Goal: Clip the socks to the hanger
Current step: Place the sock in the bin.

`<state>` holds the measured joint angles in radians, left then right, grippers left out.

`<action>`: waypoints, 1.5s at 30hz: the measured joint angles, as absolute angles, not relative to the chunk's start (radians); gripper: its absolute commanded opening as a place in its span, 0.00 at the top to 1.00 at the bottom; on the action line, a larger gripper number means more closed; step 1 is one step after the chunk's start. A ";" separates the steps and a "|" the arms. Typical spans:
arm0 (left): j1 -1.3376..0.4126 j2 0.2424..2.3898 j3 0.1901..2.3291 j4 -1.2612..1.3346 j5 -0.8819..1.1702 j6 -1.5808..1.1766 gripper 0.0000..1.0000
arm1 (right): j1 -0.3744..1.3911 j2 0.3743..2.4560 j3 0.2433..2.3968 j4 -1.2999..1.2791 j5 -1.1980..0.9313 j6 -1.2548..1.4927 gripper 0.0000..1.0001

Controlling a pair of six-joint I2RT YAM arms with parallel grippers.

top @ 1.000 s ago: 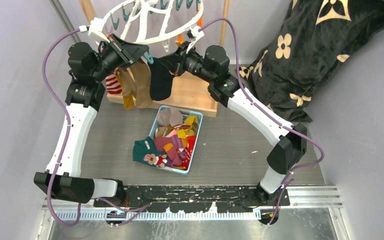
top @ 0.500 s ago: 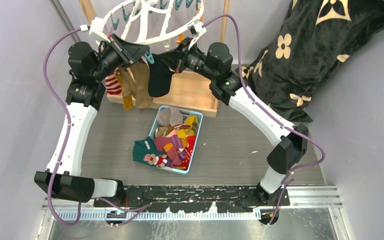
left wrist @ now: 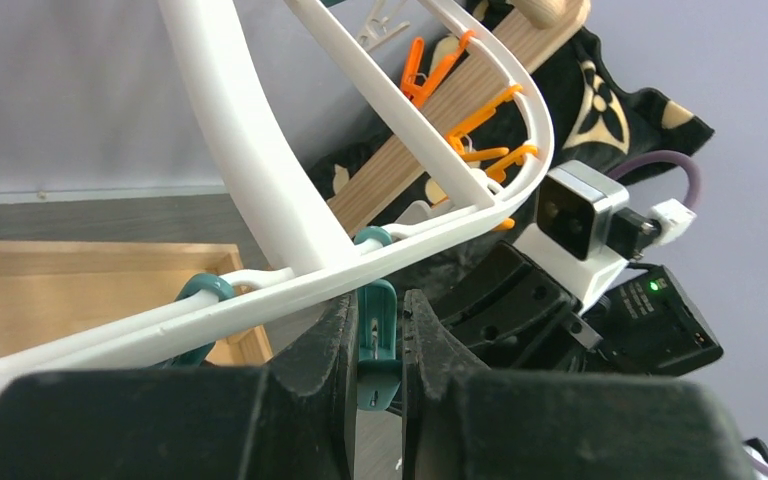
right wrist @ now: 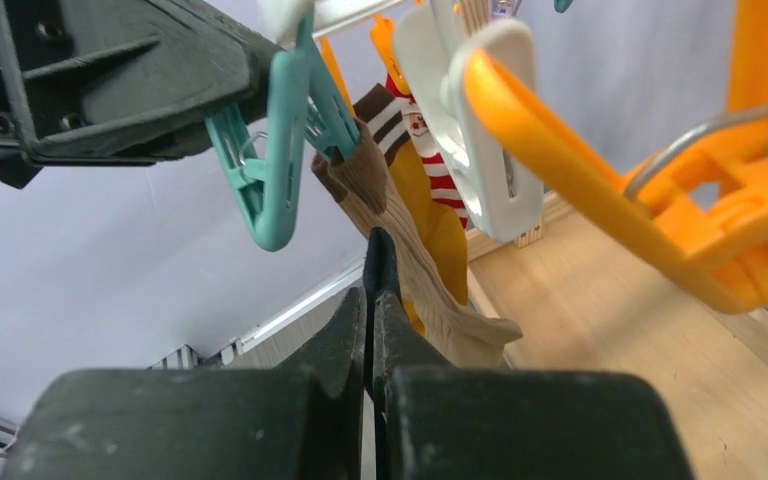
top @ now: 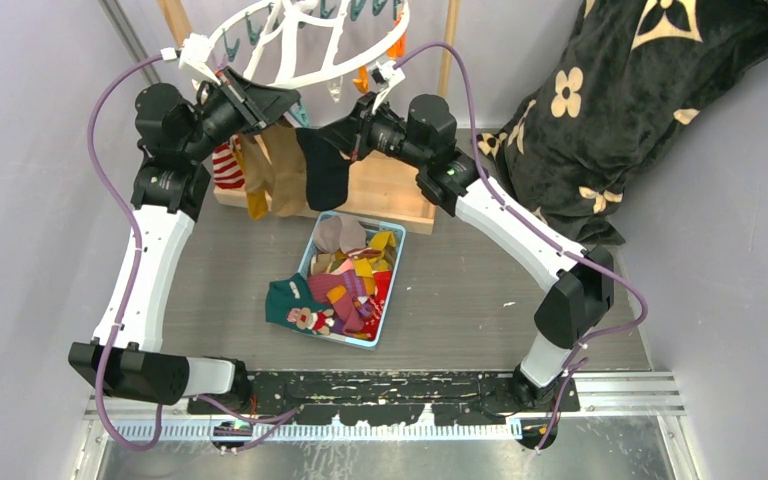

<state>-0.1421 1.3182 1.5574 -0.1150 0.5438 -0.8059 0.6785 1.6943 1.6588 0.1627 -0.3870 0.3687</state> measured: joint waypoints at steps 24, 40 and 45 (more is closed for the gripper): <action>-0.141 1.337 1.557 -0.080 0.667 -0.643 1.00 | 0.678 1.641 1.695 0.079 -0.356 0.304 0.99; -0.141 1.336 1.557 -0.099 0.652 -0.608 1.00 | 0.702 1.613 1.642 0.073 -0.333 0.294 0.99; -0.142 1.324 1.557 -0.157 0.571 -0.589 1.00 | 0.768 1.541 1.445 0.008 -0.284 0.279 0.99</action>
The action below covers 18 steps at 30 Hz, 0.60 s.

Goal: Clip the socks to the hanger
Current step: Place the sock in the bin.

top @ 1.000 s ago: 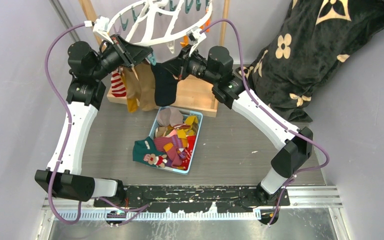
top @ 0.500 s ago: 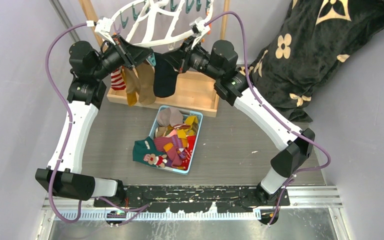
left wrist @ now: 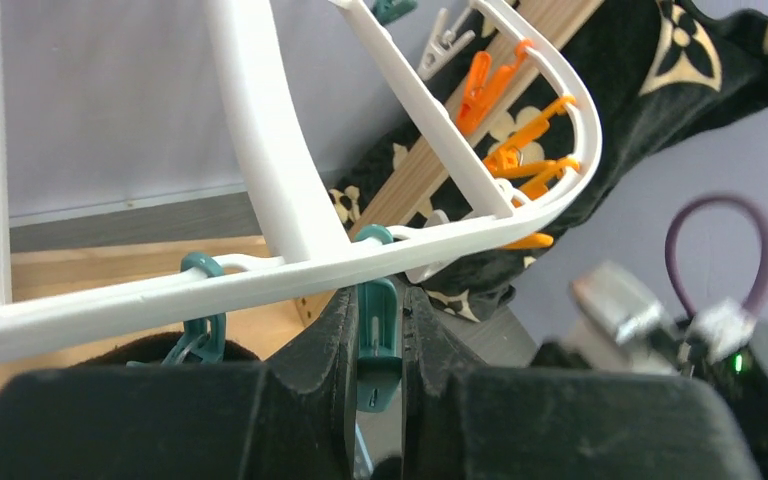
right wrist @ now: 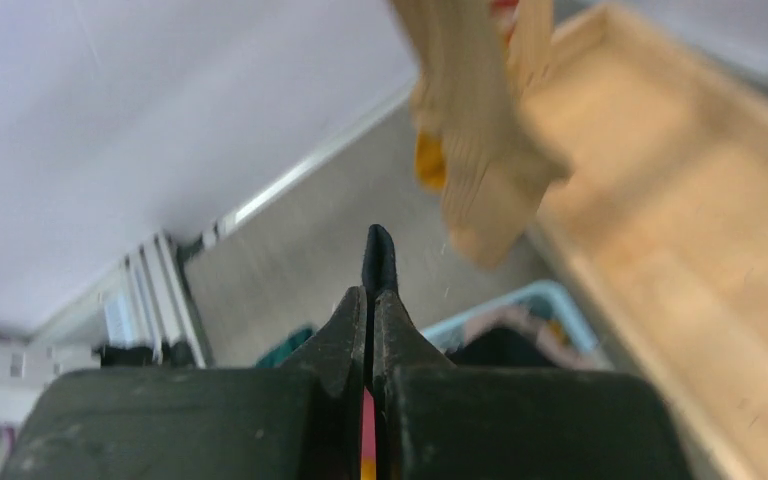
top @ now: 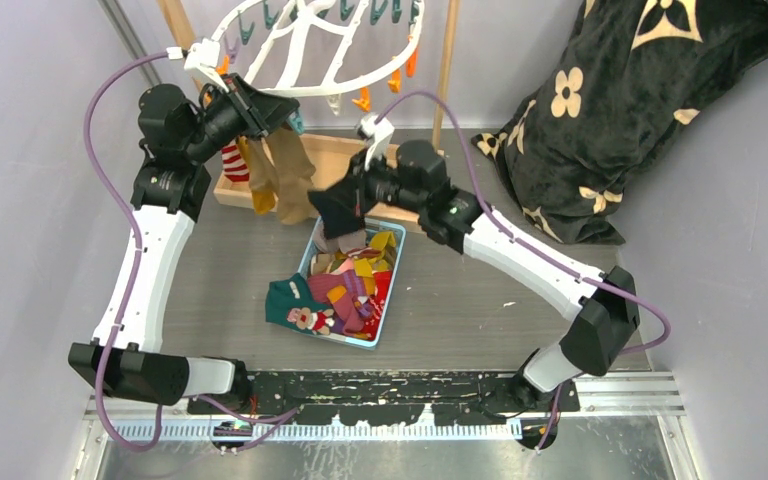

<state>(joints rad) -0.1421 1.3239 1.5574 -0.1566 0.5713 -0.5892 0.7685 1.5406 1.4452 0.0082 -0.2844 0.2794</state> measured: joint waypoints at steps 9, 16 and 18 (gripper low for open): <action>-0.142 1.309 1.555 -0.218 0.471 -0.593 1.00 | 0.926 1.486 1.237 -0.059 -0.202 0.264 0.97; -0.142 1.309 1.554 -0.228 0.453 -0.593 1.00 | 0.928 1.486 1.226 -0.086 -0.200 0.260 0.56; -0.142 1.309 1.554 -0.229 0.453 -0.593 1.00 | 0.931 1.486 1.226 -0.100 -0.204 0.254 0.51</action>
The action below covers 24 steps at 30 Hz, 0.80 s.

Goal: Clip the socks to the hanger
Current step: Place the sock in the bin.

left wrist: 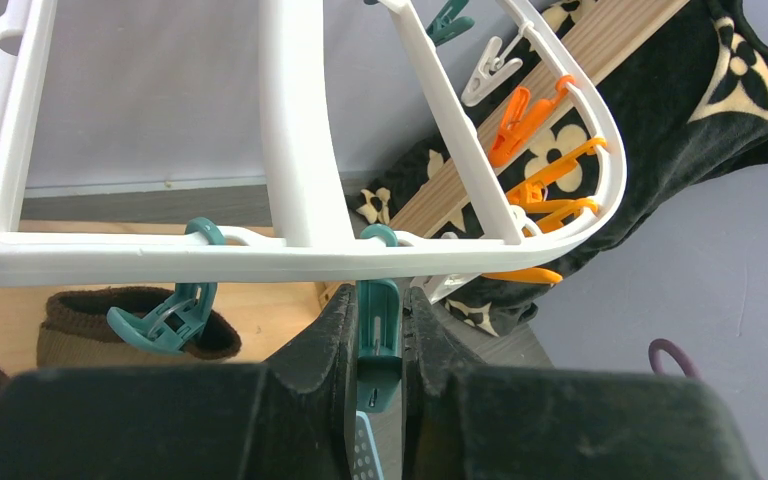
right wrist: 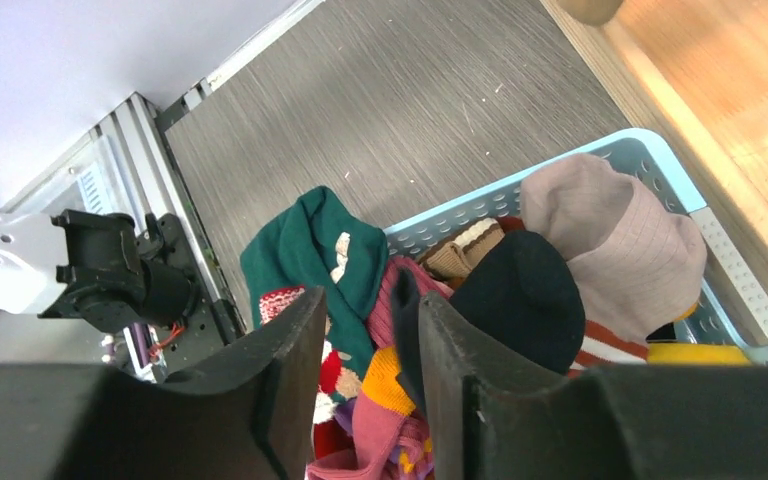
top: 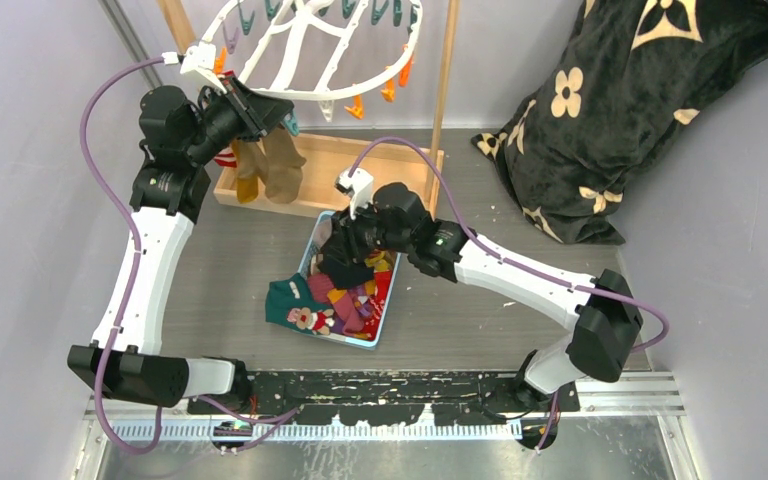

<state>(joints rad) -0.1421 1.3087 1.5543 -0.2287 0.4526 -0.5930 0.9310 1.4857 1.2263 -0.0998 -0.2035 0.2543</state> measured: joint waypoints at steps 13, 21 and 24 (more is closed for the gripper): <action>-0.142 1.309 1.548 -0.231 0.418 -0.626 1.00 | 0.902 1.549 1.516 -0.044 0.043 0.096 0.25; -0.142 1.308 1.546 -0.237 0.398 -0.652 1.00 | 0.817 1.697 1.738 0.040 0.001 0.104 0.31; -0.143 1.308 1.545 -0.237 0.383 -0.656 1.00 | 0.801 1.740 1.771 0.040 -0.036 0.112 0.29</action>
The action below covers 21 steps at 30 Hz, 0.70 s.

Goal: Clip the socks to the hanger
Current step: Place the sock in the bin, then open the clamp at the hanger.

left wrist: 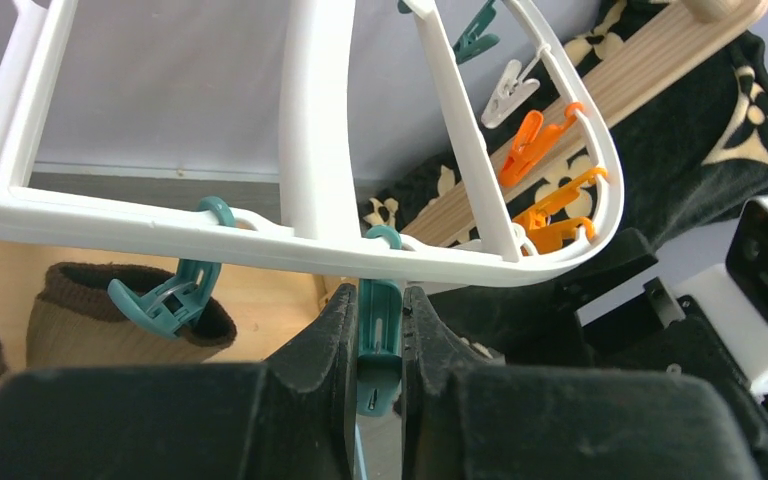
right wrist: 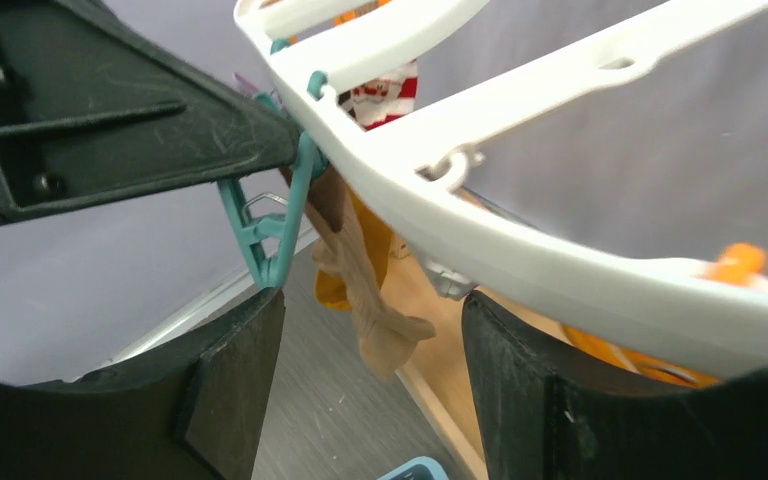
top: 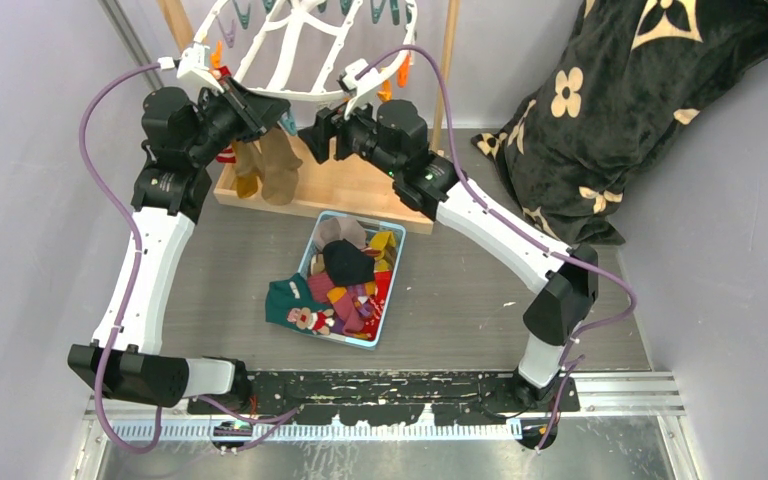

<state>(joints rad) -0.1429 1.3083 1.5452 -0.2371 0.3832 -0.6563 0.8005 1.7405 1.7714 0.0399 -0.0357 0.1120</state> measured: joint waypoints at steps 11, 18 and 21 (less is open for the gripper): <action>-0.143 1.304 1.543 -0.253 0.323 -0.680 1.00 | 0.838 1.791 1.800 0.059 -0.065 0.103 0.29; -0.144 1.302 1.543 -0.257 0.303 -0.681 1.00 | 0.925 1.830 1.842 0.080 0.084 -0.006 0.38; -0.144 1.299 1.543 -0.261 0.288 -0.681 1.00 | 0.975 1.873 1.890 0.089 0.216 -0.101 0.39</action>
<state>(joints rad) -0.1440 1.2995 1.5433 -0.2607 0.2878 -0.6807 0.9749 1.8732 1.8904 0.0887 0.2161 -0.1009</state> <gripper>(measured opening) 0.142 0.624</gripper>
